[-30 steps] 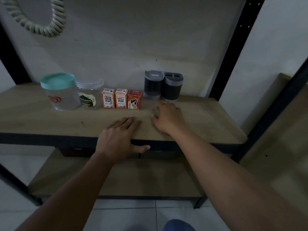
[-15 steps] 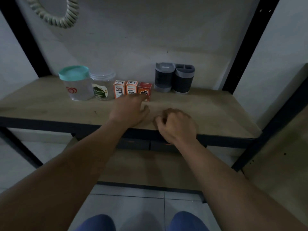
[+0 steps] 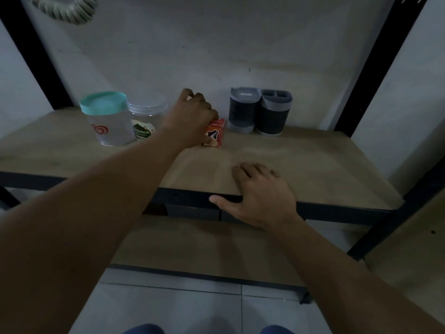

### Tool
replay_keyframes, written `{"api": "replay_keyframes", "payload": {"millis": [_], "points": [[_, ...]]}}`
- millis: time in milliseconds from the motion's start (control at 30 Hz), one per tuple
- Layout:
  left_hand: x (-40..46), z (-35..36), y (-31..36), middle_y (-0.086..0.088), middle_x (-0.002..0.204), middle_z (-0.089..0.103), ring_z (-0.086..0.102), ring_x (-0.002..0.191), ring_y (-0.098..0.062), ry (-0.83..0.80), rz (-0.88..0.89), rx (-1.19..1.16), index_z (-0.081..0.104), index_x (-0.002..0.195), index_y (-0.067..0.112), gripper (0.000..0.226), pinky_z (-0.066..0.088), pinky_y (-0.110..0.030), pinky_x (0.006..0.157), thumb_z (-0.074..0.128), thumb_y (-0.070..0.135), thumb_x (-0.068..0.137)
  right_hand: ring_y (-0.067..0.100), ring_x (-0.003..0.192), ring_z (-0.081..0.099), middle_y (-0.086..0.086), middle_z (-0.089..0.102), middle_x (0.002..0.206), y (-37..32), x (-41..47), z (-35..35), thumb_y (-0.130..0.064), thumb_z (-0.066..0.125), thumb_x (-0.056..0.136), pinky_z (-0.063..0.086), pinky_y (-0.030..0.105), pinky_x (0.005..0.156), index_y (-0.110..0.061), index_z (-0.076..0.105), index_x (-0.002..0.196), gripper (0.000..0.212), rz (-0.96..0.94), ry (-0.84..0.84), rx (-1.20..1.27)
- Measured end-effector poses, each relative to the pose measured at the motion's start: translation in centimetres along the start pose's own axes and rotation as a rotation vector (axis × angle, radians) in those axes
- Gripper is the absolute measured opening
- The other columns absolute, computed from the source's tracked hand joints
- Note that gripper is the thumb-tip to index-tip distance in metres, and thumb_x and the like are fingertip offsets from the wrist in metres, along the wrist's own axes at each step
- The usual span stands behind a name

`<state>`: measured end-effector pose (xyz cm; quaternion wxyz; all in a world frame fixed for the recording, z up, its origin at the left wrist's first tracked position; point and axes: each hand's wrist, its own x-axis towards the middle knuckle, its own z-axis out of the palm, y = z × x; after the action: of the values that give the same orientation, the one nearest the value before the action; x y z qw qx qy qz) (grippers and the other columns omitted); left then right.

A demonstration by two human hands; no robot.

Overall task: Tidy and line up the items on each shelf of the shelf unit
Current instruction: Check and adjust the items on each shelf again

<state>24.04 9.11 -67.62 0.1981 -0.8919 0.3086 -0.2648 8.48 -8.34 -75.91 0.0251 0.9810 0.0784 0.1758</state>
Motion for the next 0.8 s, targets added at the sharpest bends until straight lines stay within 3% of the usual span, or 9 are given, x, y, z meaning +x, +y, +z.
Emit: {"api": "replay_keyframes", "payload": {"millis": [200,400,633,800], "points": [[2.1,0.0,0.8,-0.007,0.100,0.070,0.058,0.105,-0.028,-0.061,-0.057,0.061,0.063,0.112,0.019,0.056,0.033,-0.043,0.101,0.069,0.065,0.080,0.027,0.120,0.058,0.002,0.062,0.131,-0.1,0.0,0.2,-0.094,0.023,0.081,0.049,0.046,0.093,-0.020,0.058,0.131,0.096,0.007,0.009,0.001],[4.4,0.2,1.2,-0.006,0.110,0.066,0.051,0.117,-0.030,-0.118,-0.117,0.055,0.063,0.114,0.018,0.040,0.030,-0.042,0.103,0.070,0.046,0.087,0.027,0.122,0.059,0.003,0.061,0.135,-0.2,-0.1,0.1,-0.093,0.024,0.081,0.049,0.047,0.096,-0.020,0.058,0.134,0.097,0.022,0.000,0.001],[6.4,0.6,1.9,-0.008,0.108,0.066,0.051,0.119,-0.031,-0.155,-0.194,0.046,0.063,0.107,0.017,0.026,0.024,-0.046,0.112,0.071,0.033,0.088,0.029,0.118,0.061,0.004,0.063,0.133,-0.2,0.0,0.3,-0.093,0.027,0.080,0.049,0.050,0.096,-0.021,0.062,0.128,0.094,0.034,0.021,0.023],[7.1,0.8,2.1,-0.007,0.112,0.065,0.051,0.121,-0.030,-0.159,-0.245,0.028,0.061,0.104,0.019,0.024,0.022,-0.046,0.114,0.069,0.036,0.090,0.030,0.117,0.061,0.005,0.063,0.132,-0.3,0.0,0.3,-0.093,0.029,0.079,0.051,0.051,0.097,-0.021,0.062,0.128,0.094,0.039,0.014,0.036]]}}
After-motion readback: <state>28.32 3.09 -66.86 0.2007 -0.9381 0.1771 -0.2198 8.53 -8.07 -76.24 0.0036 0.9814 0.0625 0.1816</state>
